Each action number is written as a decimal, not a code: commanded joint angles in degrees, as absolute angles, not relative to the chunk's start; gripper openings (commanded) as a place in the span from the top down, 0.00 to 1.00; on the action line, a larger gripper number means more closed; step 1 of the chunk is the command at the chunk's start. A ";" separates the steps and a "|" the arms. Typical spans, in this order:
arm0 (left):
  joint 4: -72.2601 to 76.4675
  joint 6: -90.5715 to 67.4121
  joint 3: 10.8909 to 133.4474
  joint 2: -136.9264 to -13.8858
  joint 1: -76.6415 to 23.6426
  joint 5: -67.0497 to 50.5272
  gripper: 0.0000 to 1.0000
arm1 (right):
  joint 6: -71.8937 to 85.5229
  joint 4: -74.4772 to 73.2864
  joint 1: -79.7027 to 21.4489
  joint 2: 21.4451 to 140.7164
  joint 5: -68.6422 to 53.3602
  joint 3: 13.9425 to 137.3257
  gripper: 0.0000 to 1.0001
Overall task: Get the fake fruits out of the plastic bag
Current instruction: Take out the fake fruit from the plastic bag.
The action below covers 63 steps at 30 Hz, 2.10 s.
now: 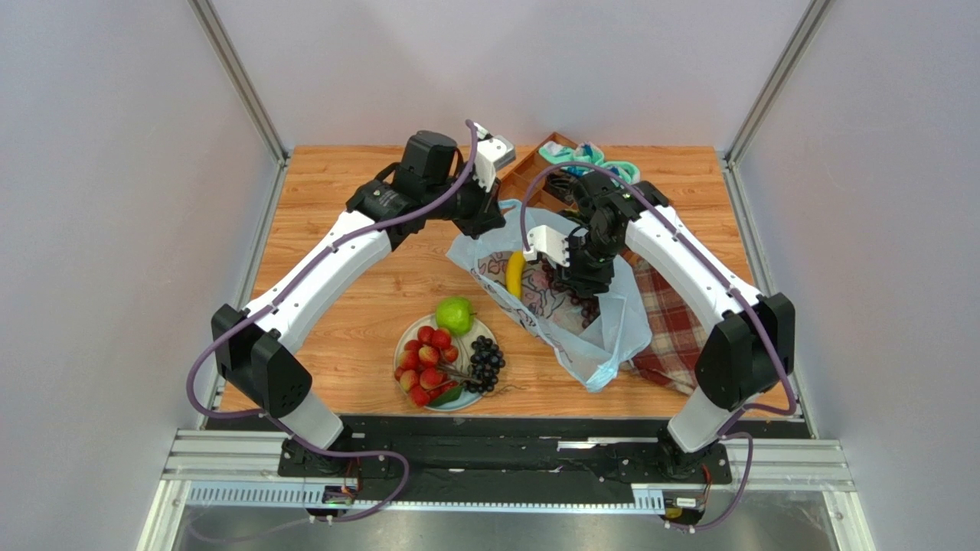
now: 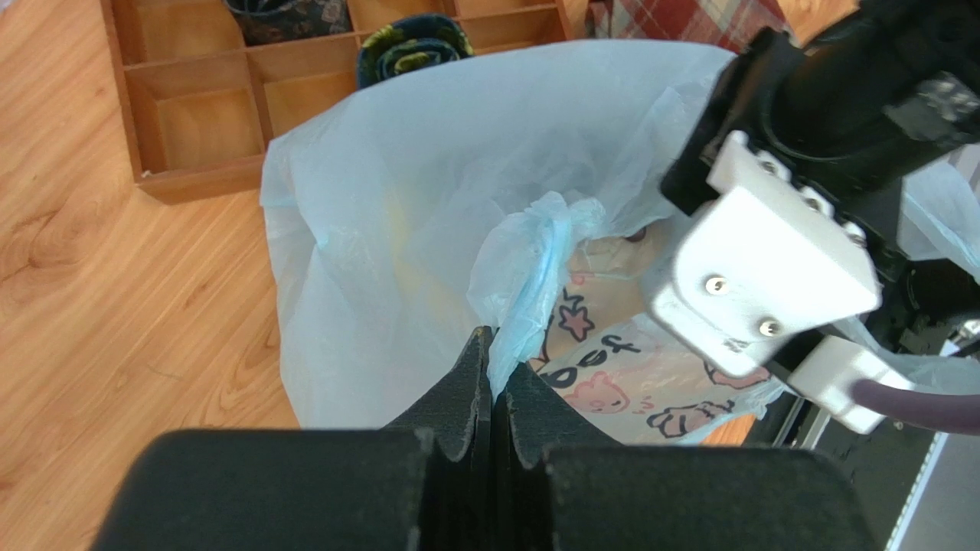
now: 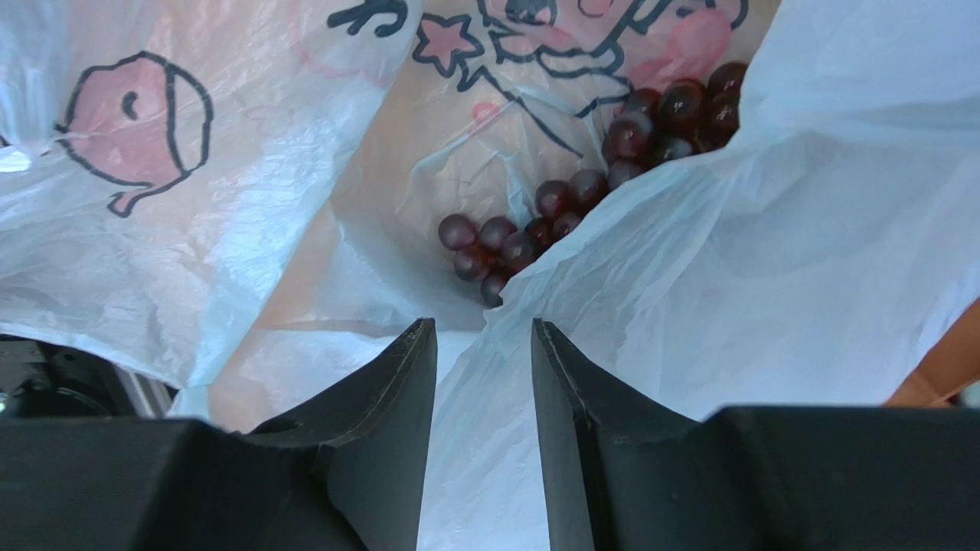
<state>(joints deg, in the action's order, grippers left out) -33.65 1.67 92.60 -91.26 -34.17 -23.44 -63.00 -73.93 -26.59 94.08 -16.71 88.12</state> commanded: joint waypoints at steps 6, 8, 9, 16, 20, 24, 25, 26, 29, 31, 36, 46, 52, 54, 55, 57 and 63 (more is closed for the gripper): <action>-34.19 5.97 93.60 -90.17 -35.16 -20.57 1.00 | -72.85 -68.12 -27.07 99.22 -16.01 91.85 0.58; -33.93 6.59 94.04 -90.26 -35.07 -18.55 1.00 | -74.62 -65.93 -26.72 101.67 -14.25 90.53 0.56; -33.93 6.94 94.22 -90.26 -35.16 -17.94 1.00 | -74.79 -65.31 -26.20 102.73 -13.54 90.44 0.55; -33.40 7.21 95.01 -91.32 -35.16 -17.58 1.00 | -71.90 -60.57 -22.77 110.21 -7.75 93.60 0.41; -33.05 6.94 95.62 -92.02 -35.07 -18.10 1.00 | -70.14 -57.30 -21.27 111.80 -3.78 93.69 0.40; -32.35 5.81 96.50 -92.28 -35.07 -19.16 1.00 | -69.34 -57.74 -19.60 108.82 -0.97 92.21 0.39; -32.08 5.63 96.76 -92.55 -35.16 -19.51 1.00 | -69.69 -58.18 -19.51 105.94 -0.88 91.59 0.38; -32.08 5.28 97.29 -92.64 -35.16 -19.60 1.00 | -69.96 -58.62 -19.34 104.34 -0.97 90.80 0.38; -31.64 4.31 98.43 -92.72 -35.07 -20.39 1.00 | -70.93 -61.86 -19.42 97.15 -6.66 89.74 0.38; -31.47 3.26 98.79 -92.81 -35.16 -20.92 1.00 | -71.71 -64.67 -19.51 93.97 -13.60 89.91 0.39; -30.76 2.02 99.05 -93.43 -35.07 -21.62 1.00 | -73.47 -66.53 -21.53 90.52 -20.38 89.47 0.44; -31.11 2.64 98.00 -93.17 -35.07 -20.30 1.00 | -76.90 -72.95 -26.80 101.32 -25.31 101.95 0.61; -31.46 2.99 97.73 -92.81 -35.16 -19.95 1.00 | -80.68 -70.76 -29.00 107.30 -21.28 100.72 0.63; -31.55 3.25 97.82 -92.81 -35.07 -19.69 1.00 | -80.07 -70.40 -28.74 111.34 -16.55 101.51 0.60; -31.55 3.25 97.65 -92.55 -35.16 -19.51 1.00 | -79.55 -69.88 -28.31 112.49 -15.39 102.38 0.45; -31.64 3.60 97.30 -92.11 -35.16 -19.60 1.00 | -77.53 -68.21 -26.81 115.66 -12.85 103.35 0.17; -31.38 3.69 95.63 -91.23 -35.16 -19.42 1.00 | -75.94 -73.30 -24.08 122.16 -7.04 107.84 0.13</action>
